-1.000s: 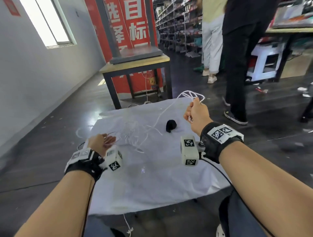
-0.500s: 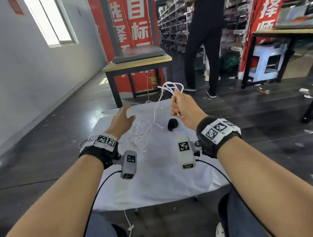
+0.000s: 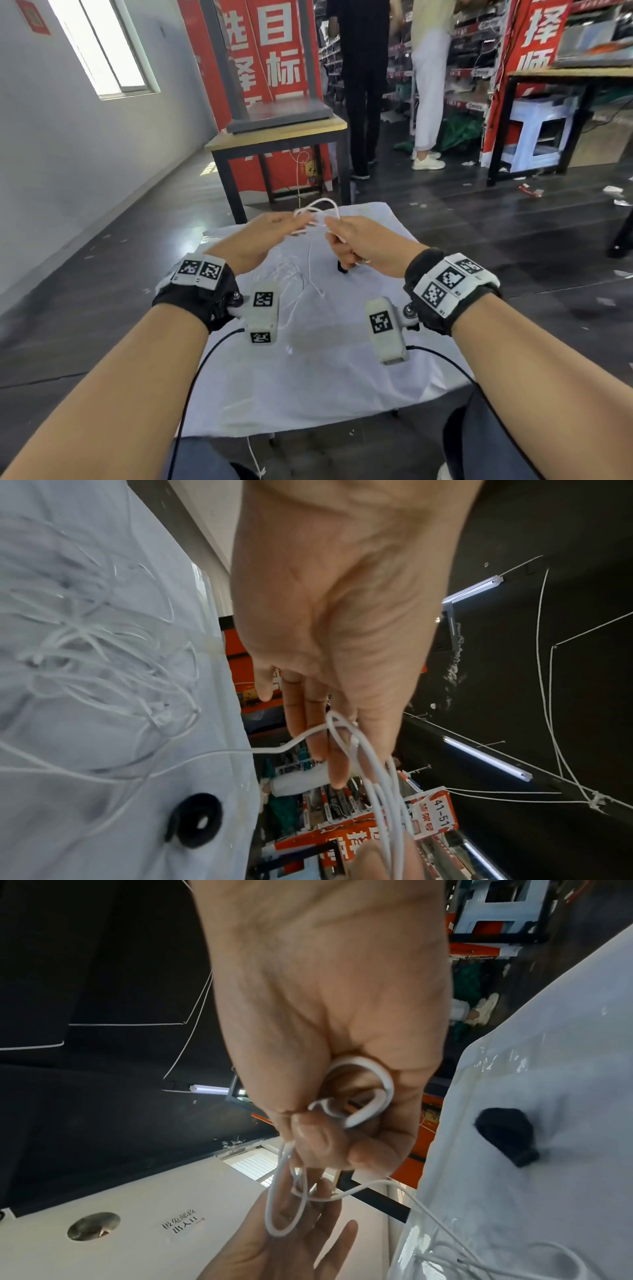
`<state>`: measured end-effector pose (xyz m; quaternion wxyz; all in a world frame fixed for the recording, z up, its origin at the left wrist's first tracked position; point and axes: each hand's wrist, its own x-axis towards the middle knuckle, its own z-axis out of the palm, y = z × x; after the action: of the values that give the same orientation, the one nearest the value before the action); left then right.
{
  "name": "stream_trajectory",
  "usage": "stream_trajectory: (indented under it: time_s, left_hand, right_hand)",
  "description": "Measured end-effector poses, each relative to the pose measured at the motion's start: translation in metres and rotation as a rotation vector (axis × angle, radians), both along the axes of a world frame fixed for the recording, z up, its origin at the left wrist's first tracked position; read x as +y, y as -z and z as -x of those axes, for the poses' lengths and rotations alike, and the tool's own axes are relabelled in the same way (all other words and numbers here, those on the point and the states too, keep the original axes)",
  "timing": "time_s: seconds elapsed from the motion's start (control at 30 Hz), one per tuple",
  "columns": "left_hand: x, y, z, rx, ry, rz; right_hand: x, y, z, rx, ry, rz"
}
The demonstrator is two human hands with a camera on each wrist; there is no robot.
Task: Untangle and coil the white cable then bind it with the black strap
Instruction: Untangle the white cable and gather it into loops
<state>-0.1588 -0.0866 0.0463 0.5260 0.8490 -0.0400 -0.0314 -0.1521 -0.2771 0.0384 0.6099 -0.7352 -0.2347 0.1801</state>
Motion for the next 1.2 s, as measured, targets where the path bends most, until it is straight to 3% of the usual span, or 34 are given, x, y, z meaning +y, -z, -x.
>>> stream_trajectory:
  time_s: [0.17, 0.33, 0.43, 0.7, 0.93, 1.1, 1.2]
  left_hand:
    - [0.010, 0.020, 0.003, 0.018, -0.002, 0.029]
    - [0.011, 0.036, -0.003, 0.022, 0.000, -0.127]
    - [0.009, 0.044, -0.009, 0.022, -0.011, -0.118]
    - [0.006, 0.066, -0.023, -0.035, -0.158, 0.169]
    - [0.008, 0.061, -0.029, 0.057, -0.083, 0.619]
    - [0.001, 0.060, -0.025, 0.050, -0.104, 0.667]
    - [-0.002, 0.060, -0.023, 0.045, -0.114, 0.634]
  right_hand:
    - [0.004, 0.024, -0.005, -0.003, -0.045, 0.136]
    - [0.007, 0.050, -0.019, 0.195, -0.008, 0.087]
    - [0.009, 0.059, -0.028, 0.158, 0.035, 0.094]
    - [0.003, 0.073, -0.041, 0.114, 0.012, 0.032]
    - [-0.003, 0.075, -0.047, 0.087, 0.002, 0.034]
    - [-0.004, 0.079, -0.054, 0.120, 0.047, -0.070]
    - [-0.008, 0.075, -0.053, 0.304, 0.071, -0.330]
